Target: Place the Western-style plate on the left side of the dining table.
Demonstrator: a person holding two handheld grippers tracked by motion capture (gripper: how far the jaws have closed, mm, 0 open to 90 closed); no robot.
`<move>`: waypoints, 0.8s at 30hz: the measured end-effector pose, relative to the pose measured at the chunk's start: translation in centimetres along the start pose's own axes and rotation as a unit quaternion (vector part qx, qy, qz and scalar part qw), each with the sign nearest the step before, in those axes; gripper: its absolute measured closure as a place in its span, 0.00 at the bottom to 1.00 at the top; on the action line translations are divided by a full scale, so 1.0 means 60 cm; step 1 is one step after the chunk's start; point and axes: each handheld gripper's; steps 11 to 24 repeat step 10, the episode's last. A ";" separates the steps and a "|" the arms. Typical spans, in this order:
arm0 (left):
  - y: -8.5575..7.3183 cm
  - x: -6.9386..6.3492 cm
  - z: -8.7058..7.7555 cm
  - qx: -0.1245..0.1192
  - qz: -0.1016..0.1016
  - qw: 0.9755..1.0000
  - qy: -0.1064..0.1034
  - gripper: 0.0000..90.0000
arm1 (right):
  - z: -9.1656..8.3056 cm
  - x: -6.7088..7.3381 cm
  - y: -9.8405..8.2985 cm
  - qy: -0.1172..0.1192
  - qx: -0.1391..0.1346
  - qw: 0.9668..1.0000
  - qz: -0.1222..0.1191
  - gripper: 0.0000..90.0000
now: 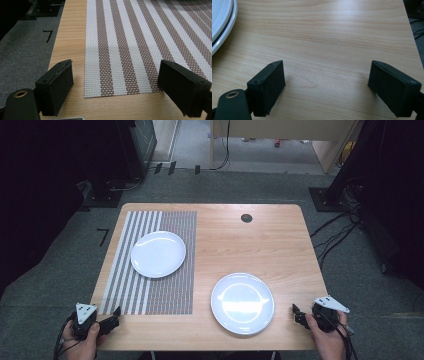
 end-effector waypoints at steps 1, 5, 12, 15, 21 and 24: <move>0.000 0.000 0.000 0.000 0.000 1.000 0.000 0.14 | 0.000 0.000 0.000 0.000 0.000 1.000 0.000 0.15; 0.000 0.000 0.000 0.000 0.000 1.000 0.000 0.15 | 0.000 0.000 0.000 0.000 0.000 1.000 0.000 0.14; 0.000 0.000 0.000 0.000 0.000 1.000 0.000 0.15 | 0.000 0.000 0.000 0.000 0.000 1.000 0.000 0.14; 0.000 0.000 0.000 0.000 0.000 1.000 0.000 0.15 | 0.000 0.000 0.000 0.000 0.000 1.000 0.000 0.14; 0.000 0.000 0.000 0.000 0.000 1.000 0.000 0.15 | 0.000 0.000 0.000 0.000 0.000 1.000 0.000 0.14; 0.000 0.000 0.000 0.000 0.000 1.000 0.000 0.15 | 0.000 0.000 0.000 0.000 0.000 1.000 0.000 0.14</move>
Point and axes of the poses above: each handheld gripper's, and its own axes: z roughly forward along the jaws, y roughly out of its top, x roughly to its left, and after that the axes turned 11 degrees about z, right-handed
